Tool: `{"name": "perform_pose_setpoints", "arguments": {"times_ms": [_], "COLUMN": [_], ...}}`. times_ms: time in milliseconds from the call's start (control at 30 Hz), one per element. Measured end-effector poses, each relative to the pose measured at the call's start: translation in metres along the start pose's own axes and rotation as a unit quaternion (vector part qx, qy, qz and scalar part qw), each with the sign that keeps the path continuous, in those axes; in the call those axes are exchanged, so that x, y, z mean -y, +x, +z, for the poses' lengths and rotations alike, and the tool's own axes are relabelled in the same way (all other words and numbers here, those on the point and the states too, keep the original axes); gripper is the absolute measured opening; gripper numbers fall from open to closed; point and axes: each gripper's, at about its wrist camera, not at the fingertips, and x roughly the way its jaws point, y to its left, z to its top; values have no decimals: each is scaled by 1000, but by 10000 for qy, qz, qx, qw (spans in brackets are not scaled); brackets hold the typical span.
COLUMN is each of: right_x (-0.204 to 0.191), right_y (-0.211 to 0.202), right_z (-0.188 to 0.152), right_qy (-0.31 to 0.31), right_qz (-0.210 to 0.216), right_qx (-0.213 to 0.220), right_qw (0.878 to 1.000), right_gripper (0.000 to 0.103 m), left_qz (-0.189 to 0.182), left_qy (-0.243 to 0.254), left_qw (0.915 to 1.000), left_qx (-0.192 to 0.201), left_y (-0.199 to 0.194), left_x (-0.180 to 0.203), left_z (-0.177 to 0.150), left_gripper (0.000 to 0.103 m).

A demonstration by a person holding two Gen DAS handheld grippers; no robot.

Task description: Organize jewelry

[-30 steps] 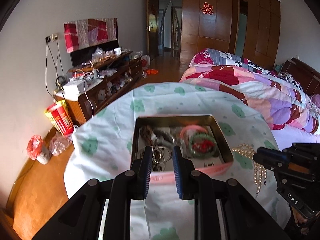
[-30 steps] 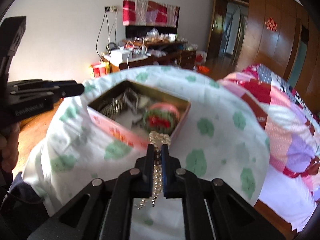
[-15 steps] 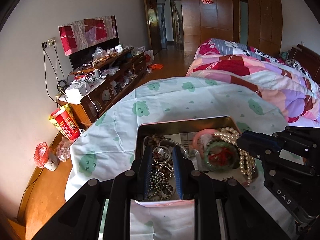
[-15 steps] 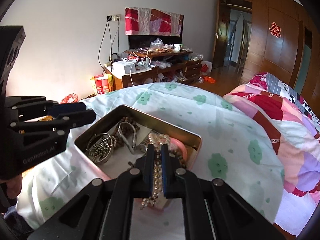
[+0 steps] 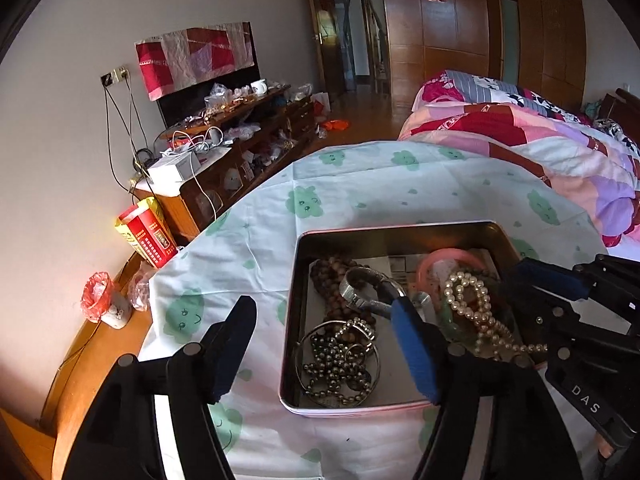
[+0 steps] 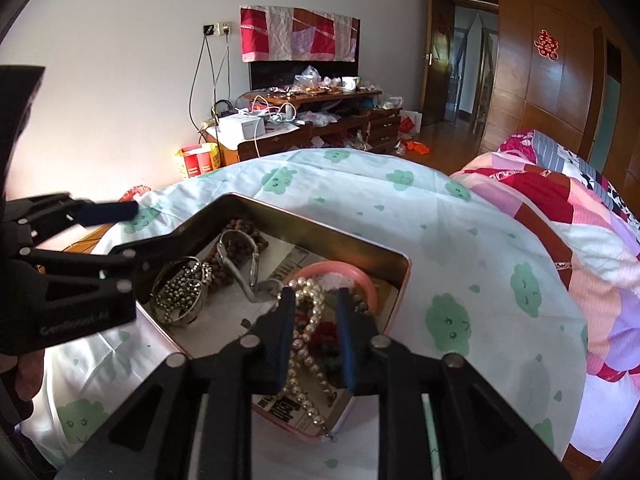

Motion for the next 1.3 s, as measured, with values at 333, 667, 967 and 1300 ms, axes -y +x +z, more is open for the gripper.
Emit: {"name": "perform_pose_setpoints", "arguments": {"times_ms": [333,667,967,1300], "right_x": [-3,-6,-8,-9], "right_y": [-5,-8,-22,-33], "right_z": [-4,-7,-9,-13], "right_qy": [-38,-30,33,147], "right_qz": [-70,-90,-167,-105], "right_qx": [74,138,306,399], "right_qw": [9999,9999,9994,9990], "right_gripper": [50,57,61,64], "left_qz": [101,49,-1,-48], "left_qy": [-90,-259,-498,-645], "left_qw": [9999,9996,9988,9979], "left_qx": [-82,-71,20,78], "left_y": [1,-11,-27,-43], "left_x": [-5,-9,-17,-21], "left_z": [-3,-11,-19,-29], "left_gripper": [71,71,71,71]}}
